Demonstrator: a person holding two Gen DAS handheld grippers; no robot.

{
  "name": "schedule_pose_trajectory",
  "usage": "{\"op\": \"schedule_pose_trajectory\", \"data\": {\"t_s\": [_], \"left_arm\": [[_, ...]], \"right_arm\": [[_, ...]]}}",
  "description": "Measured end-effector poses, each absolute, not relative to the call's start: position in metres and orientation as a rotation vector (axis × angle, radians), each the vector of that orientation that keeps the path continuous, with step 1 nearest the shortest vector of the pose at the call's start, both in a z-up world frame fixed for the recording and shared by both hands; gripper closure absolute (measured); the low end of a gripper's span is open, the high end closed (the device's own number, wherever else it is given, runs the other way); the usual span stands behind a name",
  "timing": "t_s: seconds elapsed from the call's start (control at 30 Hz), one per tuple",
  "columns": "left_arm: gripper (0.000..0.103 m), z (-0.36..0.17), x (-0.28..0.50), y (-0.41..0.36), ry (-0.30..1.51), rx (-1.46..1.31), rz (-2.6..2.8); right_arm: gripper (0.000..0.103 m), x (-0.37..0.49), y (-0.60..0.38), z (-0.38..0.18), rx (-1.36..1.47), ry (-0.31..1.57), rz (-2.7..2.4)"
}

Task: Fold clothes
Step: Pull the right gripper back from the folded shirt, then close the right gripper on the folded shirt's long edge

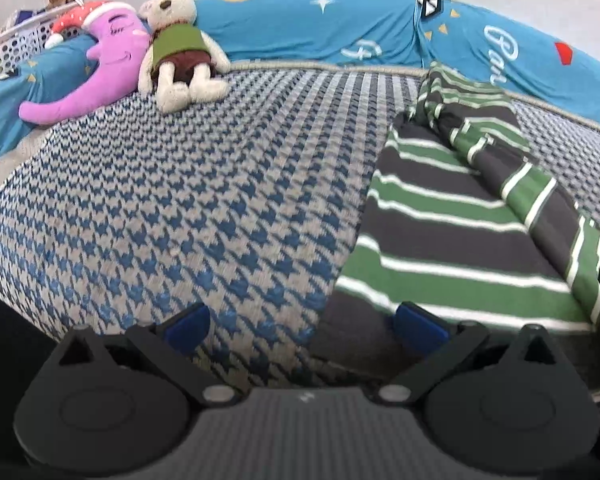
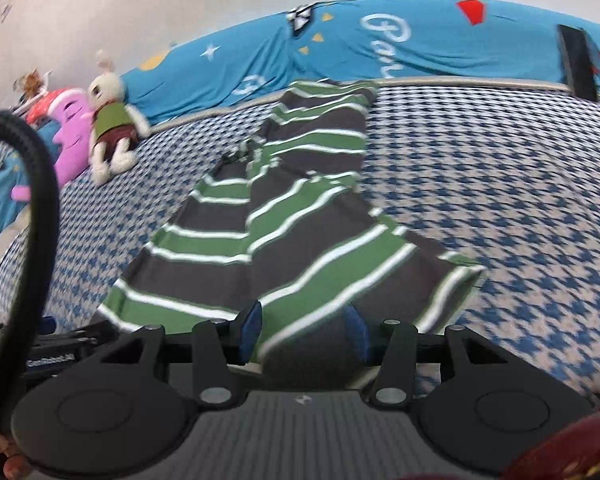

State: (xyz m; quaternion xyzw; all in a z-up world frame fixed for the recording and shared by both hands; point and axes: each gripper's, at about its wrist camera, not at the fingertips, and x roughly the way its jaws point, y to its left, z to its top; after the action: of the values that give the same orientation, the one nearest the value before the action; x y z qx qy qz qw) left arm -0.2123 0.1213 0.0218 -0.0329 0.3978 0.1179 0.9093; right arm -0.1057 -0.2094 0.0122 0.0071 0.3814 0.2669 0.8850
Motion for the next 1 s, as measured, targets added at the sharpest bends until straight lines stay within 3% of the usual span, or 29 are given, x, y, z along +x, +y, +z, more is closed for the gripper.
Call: {"op": "schedule_pose_trajectory", "data": {"t_s": [0.43, 1.0], "left_arm": [[0.000, 0.018, -0.198, 0.123, 0.819, -0.089, 0.317], [0.000, 0.018, -0.205, 0.147, 0.818, -0.114, 0.423]], "right_arm": [[0.056, -0.081, -0.260, 0.008, 0.122, 0.787, 0.280], [0.057, -0.069, -0.252, 0.000, 0.132, 0.768, 0.255]]}}
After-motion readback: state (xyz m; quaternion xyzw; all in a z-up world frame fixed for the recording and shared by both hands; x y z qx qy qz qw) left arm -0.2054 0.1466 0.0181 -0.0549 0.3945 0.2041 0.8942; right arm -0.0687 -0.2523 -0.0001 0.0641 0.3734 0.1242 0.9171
